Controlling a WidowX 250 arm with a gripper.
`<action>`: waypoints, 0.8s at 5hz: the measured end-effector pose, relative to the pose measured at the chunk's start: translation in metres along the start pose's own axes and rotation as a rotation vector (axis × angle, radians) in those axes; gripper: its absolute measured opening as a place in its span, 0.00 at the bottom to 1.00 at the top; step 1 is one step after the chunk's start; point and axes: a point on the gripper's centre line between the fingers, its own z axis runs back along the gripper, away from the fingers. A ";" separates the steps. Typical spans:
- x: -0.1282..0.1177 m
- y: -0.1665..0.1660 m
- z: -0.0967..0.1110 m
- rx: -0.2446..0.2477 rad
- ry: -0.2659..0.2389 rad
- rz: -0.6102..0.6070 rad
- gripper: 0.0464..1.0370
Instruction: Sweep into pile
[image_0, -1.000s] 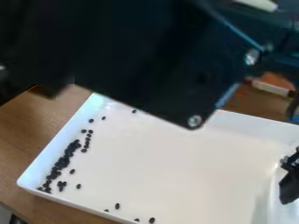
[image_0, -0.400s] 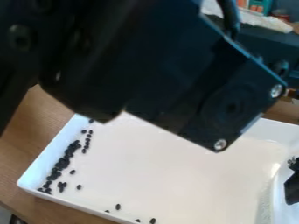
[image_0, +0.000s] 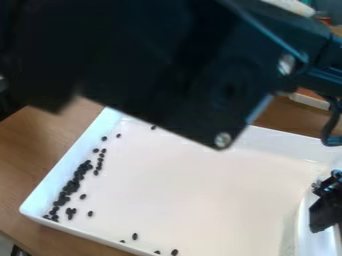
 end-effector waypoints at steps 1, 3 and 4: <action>0.000 0.023 -0.011 0.024 -0.011 0.013 0.46; -0.001 0.060 -0.028 0.069 -0.005 0.023 0.46; 0.000 0.082 -0.038 0.097 -0.008 0.027 0.46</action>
